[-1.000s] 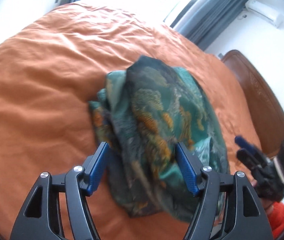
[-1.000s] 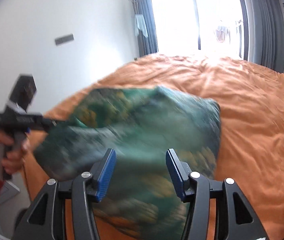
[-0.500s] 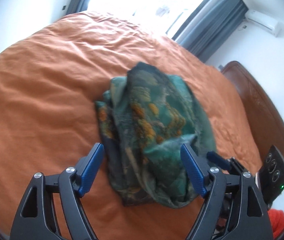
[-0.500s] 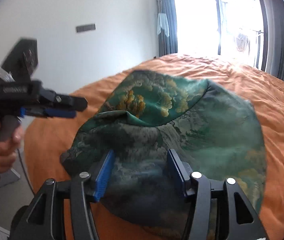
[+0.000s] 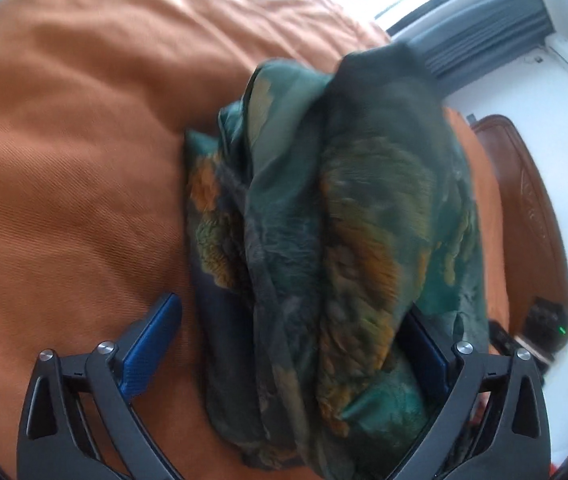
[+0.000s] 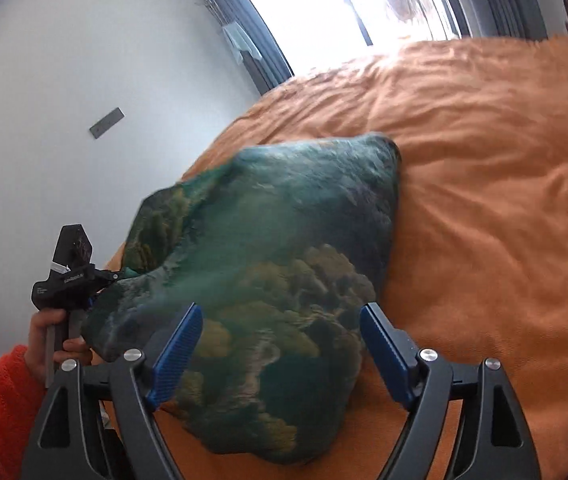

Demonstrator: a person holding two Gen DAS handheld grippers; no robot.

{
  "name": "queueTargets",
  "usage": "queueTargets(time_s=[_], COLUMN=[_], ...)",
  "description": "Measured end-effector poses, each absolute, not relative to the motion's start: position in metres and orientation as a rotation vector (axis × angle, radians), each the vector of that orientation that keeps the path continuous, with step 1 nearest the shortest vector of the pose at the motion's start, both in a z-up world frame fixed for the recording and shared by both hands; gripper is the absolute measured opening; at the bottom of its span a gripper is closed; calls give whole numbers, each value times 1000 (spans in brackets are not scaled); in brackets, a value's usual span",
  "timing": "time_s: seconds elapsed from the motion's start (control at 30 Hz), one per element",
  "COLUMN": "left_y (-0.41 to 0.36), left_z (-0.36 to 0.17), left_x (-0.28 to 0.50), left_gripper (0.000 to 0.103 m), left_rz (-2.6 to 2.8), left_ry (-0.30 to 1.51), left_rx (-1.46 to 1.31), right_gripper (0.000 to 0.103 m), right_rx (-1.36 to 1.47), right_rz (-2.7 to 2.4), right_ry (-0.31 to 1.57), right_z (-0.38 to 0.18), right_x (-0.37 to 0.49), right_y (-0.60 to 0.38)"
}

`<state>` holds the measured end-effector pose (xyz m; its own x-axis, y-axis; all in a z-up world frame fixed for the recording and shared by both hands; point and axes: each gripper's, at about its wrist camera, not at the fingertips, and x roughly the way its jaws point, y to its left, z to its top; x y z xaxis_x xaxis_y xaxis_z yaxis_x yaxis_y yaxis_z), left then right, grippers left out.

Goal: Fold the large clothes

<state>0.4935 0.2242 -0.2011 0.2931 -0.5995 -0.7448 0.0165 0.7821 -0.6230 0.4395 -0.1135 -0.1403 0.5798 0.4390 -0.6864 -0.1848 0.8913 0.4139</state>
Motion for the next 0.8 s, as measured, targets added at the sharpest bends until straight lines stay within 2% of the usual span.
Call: queueTargets(time_s=[0.07, 0.2, 0.3, 0.33, 0.37, 0.4, 0.43, 0.47, 0.6, 0.8], left_y=[223, 218, 216, 215, 212, 209, 204, 197, 175, 138], left_z=[-210, -218, -223, -221, -216, -209, -199, -189, -150, -95], left_x=[498, 506, 510, 509, 507, 504, 500, 495, 476, 474], left_gripper=[103, 103, 102, 99, 76, 63, 59, 54, 48, 48], left_rz=[-456, -461, -436, -431, -451, -449, -427, -416, -405, -479], left_ry=[1238, 1238, 1240, 1240, 1232, 1222, 1205, 1185, 1091, 968], left_rx=[-574, -543, -559, -554, -555, -549, -509, -457, -341, -316], right_gripper=[83, 97, 98, 96, 94, 87, 80, 77, 69, 69], right_rx=[386, 553, 613, 566, 490, 377, 281, 214, 107, 84], right_rz=[416, 536, 580, 567, 579, 569, 556, 549, 558, 563], right_ry=[988, 1035, 1078, 1086, 1097, 1082, 1053, 1023, 906, 738], right_z=[-169, -207, -221, -220, -216, -206, -195, -186, -160, -109], right_x=[462, 494, 514, 518, 519, 516, 509, 502, 473, 441], right_y=[-128, -130, -114, -105, -97, -85, -75, -67, -55, -73])
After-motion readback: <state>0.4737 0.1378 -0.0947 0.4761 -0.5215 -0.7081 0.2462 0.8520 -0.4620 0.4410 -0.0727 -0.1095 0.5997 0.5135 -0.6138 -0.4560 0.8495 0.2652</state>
